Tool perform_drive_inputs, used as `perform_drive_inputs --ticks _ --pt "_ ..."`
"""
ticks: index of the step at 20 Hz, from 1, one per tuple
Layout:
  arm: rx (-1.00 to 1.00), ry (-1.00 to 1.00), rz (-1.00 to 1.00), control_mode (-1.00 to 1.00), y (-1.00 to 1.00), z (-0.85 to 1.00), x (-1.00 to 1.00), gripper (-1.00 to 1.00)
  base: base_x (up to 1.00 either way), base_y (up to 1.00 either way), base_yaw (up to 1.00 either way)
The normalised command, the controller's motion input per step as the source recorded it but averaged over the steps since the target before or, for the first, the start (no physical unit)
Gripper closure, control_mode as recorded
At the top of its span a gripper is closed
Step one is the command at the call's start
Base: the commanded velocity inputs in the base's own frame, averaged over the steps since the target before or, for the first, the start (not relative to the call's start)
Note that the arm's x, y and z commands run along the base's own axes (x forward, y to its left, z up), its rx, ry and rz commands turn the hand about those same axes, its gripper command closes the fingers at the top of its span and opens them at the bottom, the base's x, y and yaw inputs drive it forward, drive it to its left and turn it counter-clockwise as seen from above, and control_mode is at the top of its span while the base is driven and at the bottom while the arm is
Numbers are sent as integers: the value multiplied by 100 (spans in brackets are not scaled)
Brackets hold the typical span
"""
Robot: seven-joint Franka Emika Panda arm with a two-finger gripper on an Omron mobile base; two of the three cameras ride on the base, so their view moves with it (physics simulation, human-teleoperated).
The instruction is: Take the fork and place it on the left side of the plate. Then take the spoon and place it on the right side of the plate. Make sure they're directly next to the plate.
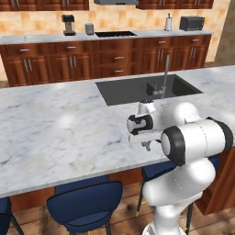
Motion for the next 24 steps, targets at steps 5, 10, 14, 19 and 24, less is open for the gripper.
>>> perform_drive_inputs --ticks 5,10,14,19,24 --pt "0 -4 -3 -100 -6 -33 15 100 0 0 0" --pt "0 -3 0 -100 0 -17 19 100 0 0 0" --pt "0 -2 0 -100 -5 -15 16 100 0 0 0" --pt "0 0 0 -100 0 -24 20 -100 0 0 0" --pt "0 -2 0 -100 0 -17 27 -100 0 0 0"
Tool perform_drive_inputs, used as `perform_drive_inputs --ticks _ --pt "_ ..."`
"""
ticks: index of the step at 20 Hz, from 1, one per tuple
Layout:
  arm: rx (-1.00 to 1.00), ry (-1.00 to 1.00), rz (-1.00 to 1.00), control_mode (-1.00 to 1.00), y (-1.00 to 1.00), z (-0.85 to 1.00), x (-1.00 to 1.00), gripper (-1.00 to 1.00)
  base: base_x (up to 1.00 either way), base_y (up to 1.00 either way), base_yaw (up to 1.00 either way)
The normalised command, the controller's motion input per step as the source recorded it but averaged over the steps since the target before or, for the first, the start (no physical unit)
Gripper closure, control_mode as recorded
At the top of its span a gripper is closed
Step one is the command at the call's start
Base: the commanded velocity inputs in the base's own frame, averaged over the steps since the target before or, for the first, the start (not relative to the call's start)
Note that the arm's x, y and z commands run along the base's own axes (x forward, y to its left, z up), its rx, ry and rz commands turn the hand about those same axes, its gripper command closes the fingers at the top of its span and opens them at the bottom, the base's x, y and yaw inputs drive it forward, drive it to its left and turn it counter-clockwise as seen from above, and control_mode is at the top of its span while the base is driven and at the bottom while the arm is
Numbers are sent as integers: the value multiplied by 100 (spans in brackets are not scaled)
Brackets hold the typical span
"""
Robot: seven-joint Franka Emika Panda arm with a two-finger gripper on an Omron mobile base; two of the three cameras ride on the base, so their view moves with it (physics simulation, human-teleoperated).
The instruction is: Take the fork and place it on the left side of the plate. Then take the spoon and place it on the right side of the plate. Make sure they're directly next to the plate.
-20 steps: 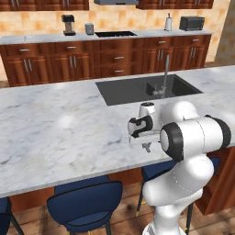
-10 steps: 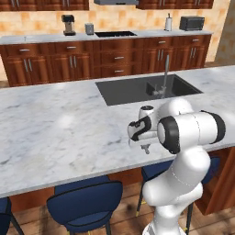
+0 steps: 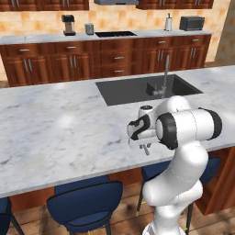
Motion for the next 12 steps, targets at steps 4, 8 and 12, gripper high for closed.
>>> perform_drive_inputs --ticks 4,8,12 --pt "0 -8 0 -100 -3 6 -1 -100 0 0 0" --pt "-1 -4 0 -100 8 50 -30 -100 0 0 0" --pt "-4 -2 1 -100 20 77 -53 -100 0 0 0"
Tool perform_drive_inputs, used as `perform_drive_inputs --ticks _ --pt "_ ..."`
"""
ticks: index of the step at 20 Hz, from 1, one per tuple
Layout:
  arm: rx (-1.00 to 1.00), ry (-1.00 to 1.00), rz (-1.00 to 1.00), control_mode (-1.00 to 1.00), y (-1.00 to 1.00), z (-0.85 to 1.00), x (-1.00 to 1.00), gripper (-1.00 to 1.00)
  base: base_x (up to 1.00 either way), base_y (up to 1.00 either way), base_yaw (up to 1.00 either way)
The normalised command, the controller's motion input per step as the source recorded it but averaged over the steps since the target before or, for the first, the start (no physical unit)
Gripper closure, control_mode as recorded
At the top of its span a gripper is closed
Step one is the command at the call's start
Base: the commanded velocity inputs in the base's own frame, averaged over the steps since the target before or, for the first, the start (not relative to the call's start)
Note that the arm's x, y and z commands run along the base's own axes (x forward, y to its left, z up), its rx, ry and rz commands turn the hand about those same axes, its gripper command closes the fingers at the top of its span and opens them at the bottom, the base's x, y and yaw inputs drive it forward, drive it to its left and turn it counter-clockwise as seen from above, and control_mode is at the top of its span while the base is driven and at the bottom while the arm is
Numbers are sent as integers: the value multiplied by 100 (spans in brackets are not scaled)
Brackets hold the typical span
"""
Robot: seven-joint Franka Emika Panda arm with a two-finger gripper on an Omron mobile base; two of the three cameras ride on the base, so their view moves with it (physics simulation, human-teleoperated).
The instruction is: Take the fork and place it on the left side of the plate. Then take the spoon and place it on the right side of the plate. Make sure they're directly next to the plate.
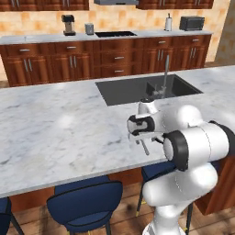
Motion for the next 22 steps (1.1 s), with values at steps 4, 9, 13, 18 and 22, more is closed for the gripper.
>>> perform_drive_inputs --ticks 4,9,13,18,22 --pt "-3 0 0 -100 21 84 -69 -100 0 0 0" --pt "-1 4 0 -100 22 93 -82 -100 0 0 0" --pt "0 12 0 -100 21 88 -95 -100 0 0 0" --pt "0 11 0 -100 19 71 -96 -100 0 0 0" --pt "0 5 0 -100 4 29 -93 -100 0 0 0"
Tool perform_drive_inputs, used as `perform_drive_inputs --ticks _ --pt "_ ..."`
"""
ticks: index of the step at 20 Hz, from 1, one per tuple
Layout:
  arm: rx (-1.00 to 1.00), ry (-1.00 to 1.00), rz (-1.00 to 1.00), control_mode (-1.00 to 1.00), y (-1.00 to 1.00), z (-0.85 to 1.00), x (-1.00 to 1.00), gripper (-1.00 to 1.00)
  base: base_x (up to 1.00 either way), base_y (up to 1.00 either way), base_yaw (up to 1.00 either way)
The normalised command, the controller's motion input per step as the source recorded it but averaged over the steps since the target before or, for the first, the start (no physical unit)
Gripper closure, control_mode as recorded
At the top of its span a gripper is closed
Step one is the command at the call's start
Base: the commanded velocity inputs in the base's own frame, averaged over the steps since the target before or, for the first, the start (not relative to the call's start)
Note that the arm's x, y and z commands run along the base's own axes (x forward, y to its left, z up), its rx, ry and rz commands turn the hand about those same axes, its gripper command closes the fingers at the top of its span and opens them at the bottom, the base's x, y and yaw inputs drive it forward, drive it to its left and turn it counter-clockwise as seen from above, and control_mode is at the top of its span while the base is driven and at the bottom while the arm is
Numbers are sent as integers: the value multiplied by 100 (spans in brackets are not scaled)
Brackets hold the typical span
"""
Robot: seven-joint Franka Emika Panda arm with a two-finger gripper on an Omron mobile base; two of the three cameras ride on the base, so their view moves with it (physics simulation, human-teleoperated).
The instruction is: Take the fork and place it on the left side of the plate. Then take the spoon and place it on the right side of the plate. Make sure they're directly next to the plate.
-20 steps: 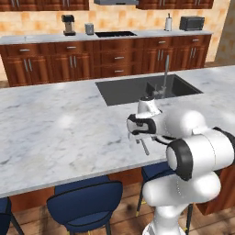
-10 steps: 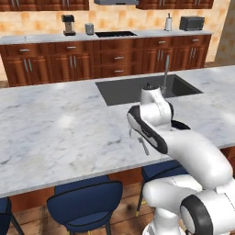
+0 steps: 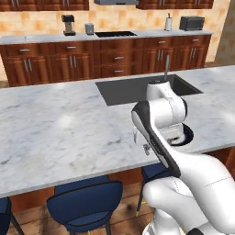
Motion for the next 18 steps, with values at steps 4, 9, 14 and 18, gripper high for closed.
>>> perform_drive_inputs --ticks 4,9,14,18 --pt "6 -5 0 -100 -1 12 -100 -100 0 0 0" --pt "1 -16 0 100 3 3 -60 -100 -40 9 1" --pt "0 0 0 100 0 0 0 -100 -76 74 3" --pt "0 0 0 100 0 0 0 -100 -40 100 0"
